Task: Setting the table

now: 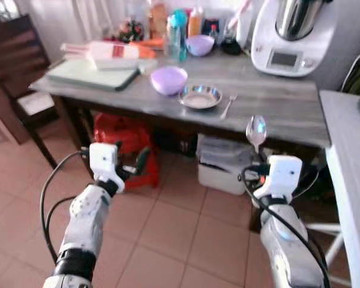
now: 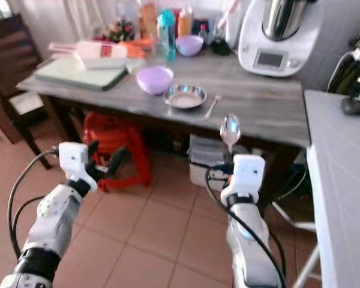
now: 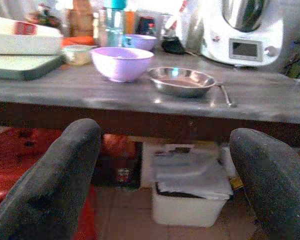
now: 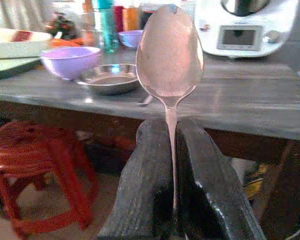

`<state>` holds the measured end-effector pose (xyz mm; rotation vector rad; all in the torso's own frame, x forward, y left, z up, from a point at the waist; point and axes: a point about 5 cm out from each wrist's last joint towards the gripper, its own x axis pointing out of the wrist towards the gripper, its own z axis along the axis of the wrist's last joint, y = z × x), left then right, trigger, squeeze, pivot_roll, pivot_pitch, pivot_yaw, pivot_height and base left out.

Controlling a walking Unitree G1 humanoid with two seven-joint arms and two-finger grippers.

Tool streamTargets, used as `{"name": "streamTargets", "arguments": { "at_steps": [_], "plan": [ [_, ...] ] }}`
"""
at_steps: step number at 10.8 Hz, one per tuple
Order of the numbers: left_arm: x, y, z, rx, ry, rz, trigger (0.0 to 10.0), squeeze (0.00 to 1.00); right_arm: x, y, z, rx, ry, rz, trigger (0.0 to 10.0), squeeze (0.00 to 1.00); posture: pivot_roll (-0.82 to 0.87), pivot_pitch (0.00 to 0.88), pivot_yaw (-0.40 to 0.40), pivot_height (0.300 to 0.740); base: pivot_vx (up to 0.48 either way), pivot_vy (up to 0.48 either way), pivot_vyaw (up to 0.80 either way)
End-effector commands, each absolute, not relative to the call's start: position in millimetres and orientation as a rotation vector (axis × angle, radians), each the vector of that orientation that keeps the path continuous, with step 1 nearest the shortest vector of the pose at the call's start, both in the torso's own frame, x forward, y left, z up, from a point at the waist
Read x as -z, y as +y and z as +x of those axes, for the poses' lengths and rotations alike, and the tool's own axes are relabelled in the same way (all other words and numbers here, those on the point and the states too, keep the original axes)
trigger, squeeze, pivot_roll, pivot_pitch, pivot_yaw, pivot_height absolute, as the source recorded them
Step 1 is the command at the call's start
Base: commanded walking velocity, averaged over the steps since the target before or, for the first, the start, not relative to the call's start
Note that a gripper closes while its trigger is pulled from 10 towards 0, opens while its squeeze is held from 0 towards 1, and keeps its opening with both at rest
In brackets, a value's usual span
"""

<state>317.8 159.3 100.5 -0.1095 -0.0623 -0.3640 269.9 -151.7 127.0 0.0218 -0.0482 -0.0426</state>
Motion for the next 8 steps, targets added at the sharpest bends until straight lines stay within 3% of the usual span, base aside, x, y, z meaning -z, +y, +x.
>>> {"name": "streamTargets", "arguments": {
  "at_steps": [1, 5, 8],
  "plan": [
    [-104.6, 148.4, 320.7, 0.399, -0.070, -0.109, 10.0, 0.00, -127.5, -159.9, 269.7, 0.070, -0.053, 0.015, 10.0, 0.00, -0.03, 0.007, 0.025, 0.740, 0.458, 0.000, 0.00],
    [-104.2, 148.4, 321.2, 0.399, -0.063, -0.111, 10.0, 0.00, -126.5, -159.8, 268.8, 0.073, -0.051, 0.012, 10.0, 0.00, -0.03, 0.008, 0.026, 0.740, 0.447, 0.000, 0.00],
    [-103.2, 148.5, 322.9, 0.359, -0.054, -0.133, 10.0, 0.00, -126.0, -160.6, 268.5, 0.077, -0.051, 0.010, 10.0, 0.00, -0.03, 0.008, 0.026, 0.740, 0.000, 0.000, 0.00]
  ]
}}
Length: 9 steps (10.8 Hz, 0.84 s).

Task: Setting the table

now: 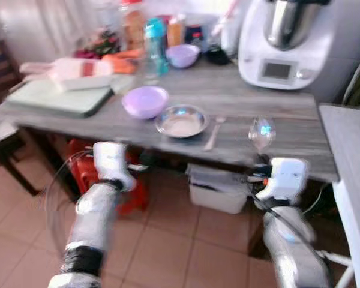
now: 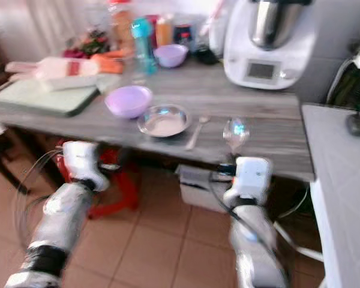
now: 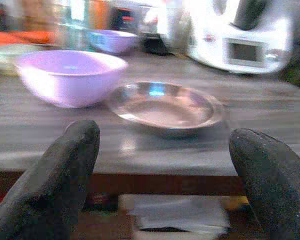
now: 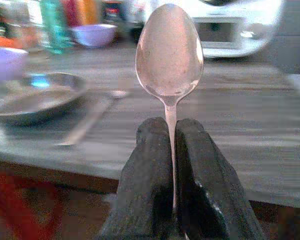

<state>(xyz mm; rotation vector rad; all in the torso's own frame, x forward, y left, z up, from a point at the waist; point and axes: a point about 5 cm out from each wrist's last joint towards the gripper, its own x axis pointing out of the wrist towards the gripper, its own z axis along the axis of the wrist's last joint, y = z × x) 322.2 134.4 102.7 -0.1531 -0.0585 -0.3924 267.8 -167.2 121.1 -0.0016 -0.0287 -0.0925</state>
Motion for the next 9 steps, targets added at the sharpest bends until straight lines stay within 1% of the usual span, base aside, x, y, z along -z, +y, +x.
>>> {"name": "streamTargets", "arguments": {
  "at_steps": [1, 3, 9],
  "plan": [
    [-105.2, 147.6, 323.0, 0.371, -0.066, -0.136, 10.0, 0.00, -125.7, -160.9, 268.2, 0.078, -0.052, 0.008, 10.0, 0.00, -0.04, 0.008, 0.029, 0.740, 0.000, 0.000, -0.42],
    [-104.8, 147.8, 323.0, 0.370, -0.062, -0.135, 10.0, 0.00, -124.9, -161.4, 267.3, 0.082, -0.050, 0.006, 10.0, 0.00, -0.04, 0.008, 0.029, 0.740, 0.000, 0.326, -0.55],
    [-105.1, 146.5, 323.2, 0.381, -0.062, -0.129, 10.0, 0.00, -124.9, -161.5, 267.4, 0.083, -0.054, 0.006, 10.0, 0.00, -0.04, 0.008, 0.031, 0.740, 0.000, 0.477, -0.53]
  ]
}}
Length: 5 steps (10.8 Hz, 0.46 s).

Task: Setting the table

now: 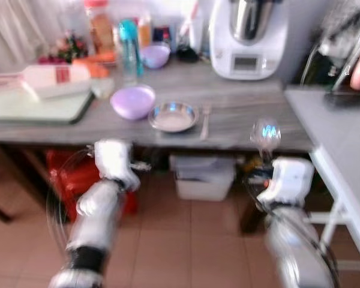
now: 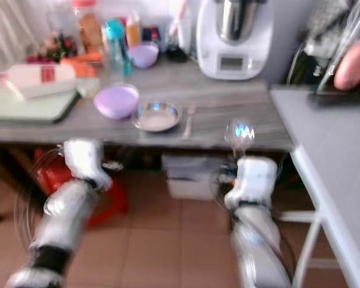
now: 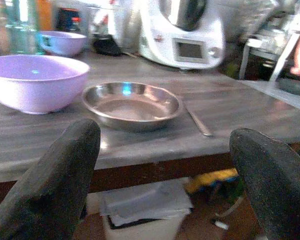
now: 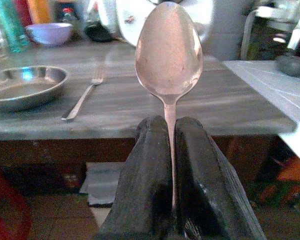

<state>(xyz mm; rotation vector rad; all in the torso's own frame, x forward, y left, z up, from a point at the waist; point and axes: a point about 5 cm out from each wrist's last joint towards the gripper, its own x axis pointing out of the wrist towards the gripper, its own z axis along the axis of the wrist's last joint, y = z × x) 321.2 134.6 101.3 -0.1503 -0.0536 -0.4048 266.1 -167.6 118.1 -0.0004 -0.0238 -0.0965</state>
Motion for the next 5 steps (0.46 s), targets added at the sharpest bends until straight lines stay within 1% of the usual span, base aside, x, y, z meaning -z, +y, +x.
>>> {"name": "streamTargets", "arguments": {
  "at_steps": [1, 2, 5],
  "plan": [
    [-105.1, 146.5, 323.2, 0.381, -0.062, -0.127, 10.0, 0.00, -124.6, -161.9, 267.0, 0.084, -0.055, 0.005, 10.0, 0.00, -0.04, 0.008, 0.032, 0.740, 0.000, 0.480, 0.00],
    [-104.8, 147.7, 323.1, 0.368, -0.061, -0.134, 10.0, 0.00, -123.9, -162.6, 266.8, 0.087, -0.055, 0.004, 10.0, 0.00, -0.03, 0.005, 0.030, 0.740, 0.000, 0.458, 0.00],
    [-102.4, 150.4, 313.9, 0.290, -0.084, -0.080, 10.0, 0.00, -124.6, -164.4, 271.7, 0.074, -0.068, -0.011, 10.0, 0.00, -0.01, 0.000, 0.024, 0.740, 0.000, 0.000, 0.00]
  ]
}}
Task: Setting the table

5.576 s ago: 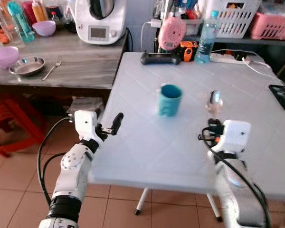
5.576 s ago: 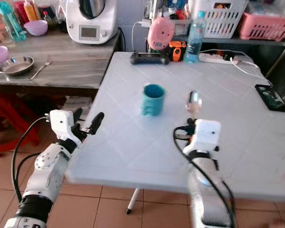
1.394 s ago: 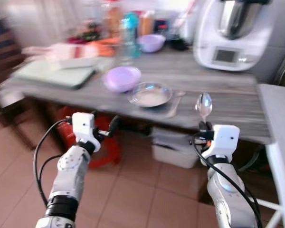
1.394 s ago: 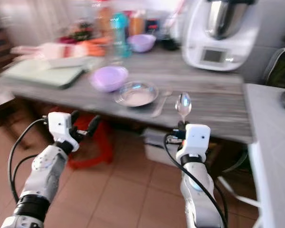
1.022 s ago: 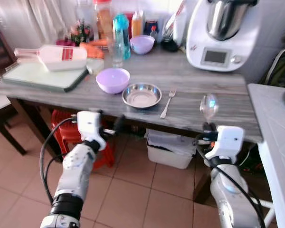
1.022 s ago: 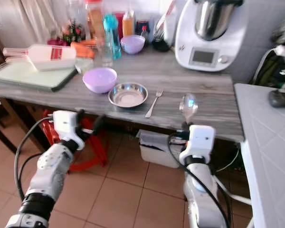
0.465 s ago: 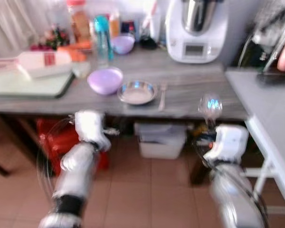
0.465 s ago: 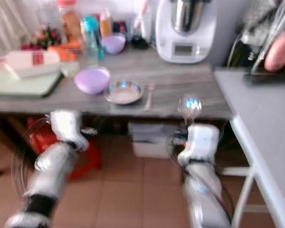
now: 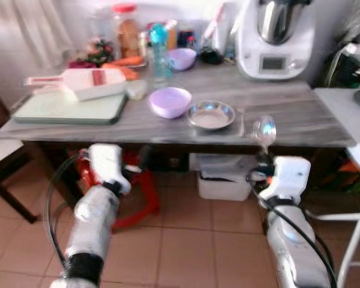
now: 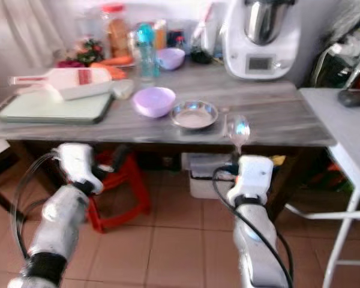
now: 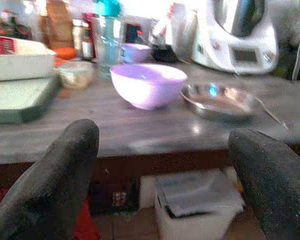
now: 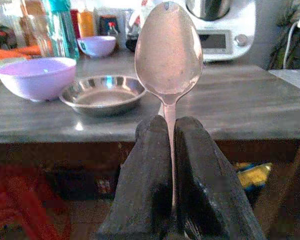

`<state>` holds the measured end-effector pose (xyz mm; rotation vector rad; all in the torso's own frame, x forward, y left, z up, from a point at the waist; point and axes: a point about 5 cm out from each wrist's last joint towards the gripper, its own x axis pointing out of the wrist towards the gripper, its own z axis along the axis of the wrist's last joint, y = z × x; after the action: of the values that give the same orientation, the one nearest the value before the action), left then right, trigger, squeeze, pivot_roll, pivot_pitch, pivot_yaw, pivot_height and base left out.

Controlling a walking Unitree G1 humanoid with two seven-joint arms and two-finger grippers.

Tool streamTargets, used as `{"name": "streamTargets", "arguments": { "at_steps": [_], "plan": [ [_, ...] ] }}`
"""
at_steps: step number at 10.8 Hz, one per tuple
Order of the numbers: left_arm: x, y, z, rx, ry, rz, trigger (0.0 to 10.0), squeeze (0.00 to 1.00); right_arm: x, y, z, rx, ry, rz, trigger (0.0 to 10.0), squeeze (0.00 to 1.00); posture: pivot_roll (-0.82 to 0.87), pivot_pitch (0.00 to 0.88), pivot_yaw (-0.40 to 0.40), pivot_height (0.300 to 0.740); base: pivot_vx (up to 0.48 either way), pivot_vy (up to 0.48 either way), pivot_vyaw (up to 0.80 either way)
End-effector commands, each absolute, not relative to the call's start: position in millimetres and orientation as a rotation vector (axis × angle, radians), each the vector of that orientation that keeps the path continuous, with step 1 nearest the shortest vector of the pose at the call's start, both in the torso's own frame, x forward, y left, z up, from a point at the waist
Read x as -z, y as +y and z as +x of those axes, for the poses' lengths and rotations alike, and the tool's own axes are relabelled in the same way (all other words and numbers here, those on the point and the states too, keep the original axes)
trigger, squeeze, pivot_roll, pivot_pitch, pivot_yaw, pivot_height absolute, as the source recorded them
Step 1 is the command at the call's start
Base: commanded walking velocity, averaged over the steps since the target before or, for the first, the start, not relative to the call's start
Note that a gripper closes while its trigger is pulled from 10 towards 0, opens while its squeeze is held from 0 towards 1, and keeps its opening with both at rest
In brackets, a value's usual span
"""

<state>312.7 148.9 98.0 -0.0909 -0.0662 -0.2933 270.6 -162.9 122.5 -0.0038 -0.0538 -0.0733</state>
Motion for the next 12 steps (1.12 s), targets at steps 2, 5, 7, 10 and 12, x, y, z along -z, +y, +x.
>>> {"name": "streamTargets", "arguments": {
  "at_steps": [2, 5, 7, 10, 12],
  "plan": [
    [-100.8, 160.1, 309.1, 0.241, -0.088, -0.048, 10.0, 0.00, -123.5, -157.6, 271.7, 0.053, -0.074, -0.022, 10.0, 0.00, 0.00, 0.000, 0.030, 0.740, 0.000, 0.000, 0.00],
    [-91.7, 181.0, 293.2, 0.191, -0.064, -0.003, 10.0, 0.00, -121.5, -168.3, 261.9, 0.104, -0.096, -0.046, 10.0, 0.00, 0.00, 0.000, 0.027, 0.740, 0.000, 0.000, 0.00],
    [-88.6, 175.6, 286.7, 0.215, -0.060, -0.015, 10.0, 0.00, -109.0, -177.6, 251.8, 0.132, -0.058, -0.071, 10.0, 0.00, 0.00, 0.000, 0.024, 0.740, 0.000, 0.000, 0.00],
    [-94.7, 161.6, 291.2, 0.284, -0.081, -0.045, 10.0, 0.00, -111.8, -179.7, 256.5, 0.144, -0.071, -0.075, 10.0, 0.00, -0.01, 0.000, 0.029, 0.740, 0.000, 0.000, -0.68],
    [-95.1, 161.3, 290.9, 0.296, -0.080, -0.046, 10.0, 0.00, -111.4, -178.6, 257.6, 0.144, -0.072, -0.069, 10.0, 0.00, -0.01, 0.000, 0.033, 0.740, 0.289, 0.000, -0.20]
  ]
}}
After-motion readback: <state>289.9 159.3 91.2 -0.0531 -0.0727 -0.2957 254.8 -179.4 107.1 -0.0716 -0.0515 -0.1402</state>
